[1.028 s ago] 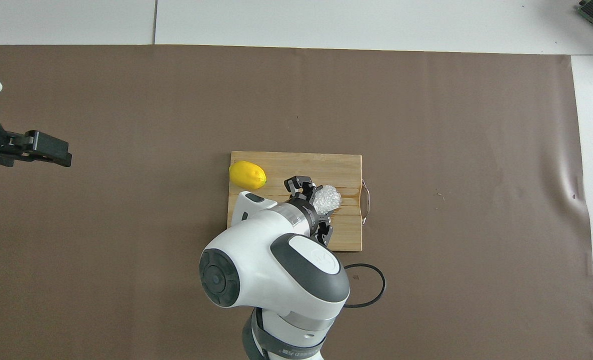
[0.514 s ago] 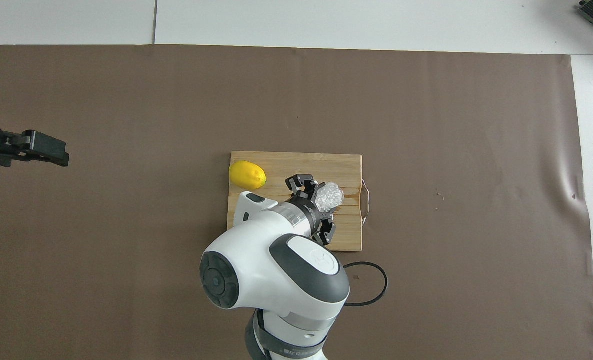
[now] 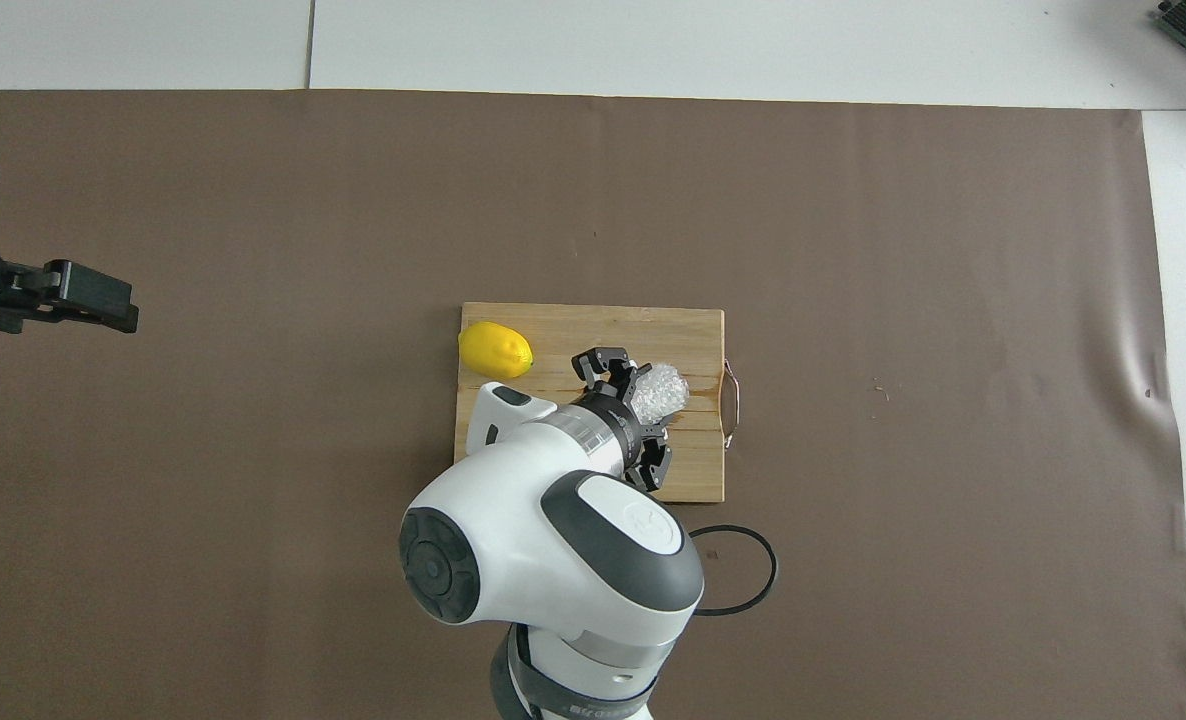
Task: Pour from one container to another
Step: 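Tilt the white cup over the metal cup with the right gripper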
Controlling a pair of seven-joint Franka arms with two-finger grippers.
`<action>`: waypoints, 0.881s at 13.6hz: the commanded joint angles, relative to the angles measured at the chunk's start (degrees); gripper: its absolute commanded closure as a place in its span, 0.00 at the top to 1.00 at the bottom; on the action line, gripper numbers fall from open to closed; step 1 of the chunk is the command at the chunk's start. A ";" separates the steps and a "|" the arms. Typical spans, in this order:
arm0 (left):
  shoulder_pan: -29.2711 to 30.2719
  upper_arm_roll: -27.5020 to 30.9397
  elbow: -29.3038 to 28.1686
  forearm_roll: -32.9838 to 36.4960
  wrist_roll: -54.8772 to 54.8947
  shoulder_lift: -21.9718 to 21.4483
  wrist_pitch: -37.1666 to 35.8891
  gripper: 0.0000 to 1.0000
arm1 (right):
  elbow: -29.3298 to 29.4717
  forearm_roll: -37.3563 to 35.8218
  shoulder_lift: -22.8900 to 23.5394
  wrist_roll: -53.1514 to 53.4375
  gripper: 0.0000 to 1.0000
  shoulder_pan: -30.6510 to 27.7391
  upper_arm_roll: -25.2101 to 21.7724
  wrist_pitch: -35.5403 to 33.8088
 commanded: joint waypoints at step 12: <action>0.27 0.06 0.32 -0.36 0.42 0.39 0.41 1.00 | -1.56 18.66 -4.58 -4.27 0.00 -8.81 0.63 2.04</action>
